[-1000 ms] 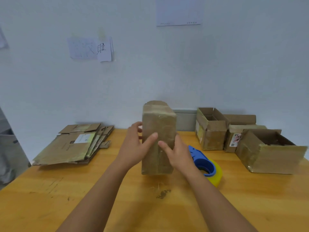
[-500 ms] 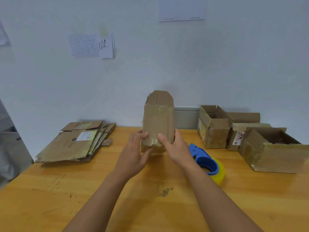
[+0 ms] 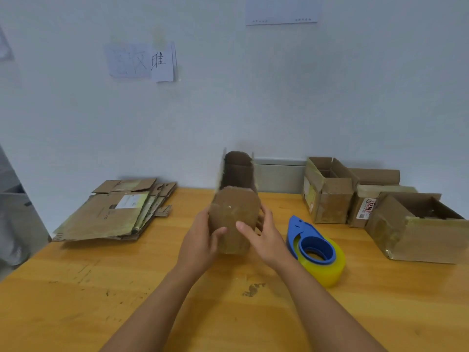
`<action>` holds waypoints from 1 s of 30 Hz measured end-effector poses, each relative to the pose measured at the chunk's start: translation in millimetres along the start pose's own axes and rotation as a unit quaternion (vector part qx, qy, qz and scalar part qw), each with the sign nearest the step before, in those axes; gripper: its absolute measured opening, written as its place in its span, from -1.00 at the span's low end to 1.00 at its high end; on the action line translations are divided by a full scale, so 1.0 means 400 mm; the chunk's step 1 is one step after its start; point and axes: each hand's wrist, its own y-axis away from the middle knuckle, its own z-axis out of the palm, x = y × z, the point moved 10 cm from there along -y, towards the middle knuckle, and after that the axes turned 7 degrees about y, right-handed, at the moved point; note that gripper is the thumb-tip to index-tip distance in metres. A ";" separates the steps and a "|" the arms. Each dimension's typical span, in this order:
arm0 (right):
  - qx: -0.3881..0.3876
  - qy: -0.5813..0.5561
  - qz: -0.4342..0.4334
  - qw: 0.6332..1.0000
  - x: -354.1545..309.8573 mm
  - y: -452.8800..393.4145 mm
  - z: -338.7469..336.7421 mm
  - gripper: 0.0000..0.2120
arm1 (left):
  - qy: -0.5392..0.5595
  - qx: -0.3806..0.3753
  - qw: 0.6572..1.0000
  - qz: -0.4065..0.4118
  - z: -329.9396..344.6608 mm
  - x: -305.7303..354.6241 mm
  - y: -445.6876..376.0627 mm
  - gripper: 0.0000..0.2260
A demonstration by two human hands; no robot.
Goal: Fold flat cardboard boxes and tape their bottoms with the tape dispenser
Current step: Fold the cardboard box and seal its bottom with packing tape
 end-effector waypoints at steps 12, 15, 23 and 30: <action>0.024 0.129 0.000 0.991 -0.023 -0.023 0.010 -0.35 | 0.032 -0.039 0.992 -0.116 0.034 -0.078 0.017 -0.63; 0.027 0.099 -0.025 0.994 -0.066 -0.009 -0.028 -0.40 | 0.027 -0.021 0.996 -0.084 0.020 -0.012 0.012 -0.65; 0.122 0.061 -0.098 0.986 -0.216 0.128 -0.269 -0.34 | 0.062 -0.005 0.998 0.029 0.061 0.290 -0.001 -0.66; 0.215 0.089 -0.070 0.970 -0.156 0.371 -0.531 -0.48 | 0.134 -0.060 0.986 0.074 0.276 0.496 0.129 -0.68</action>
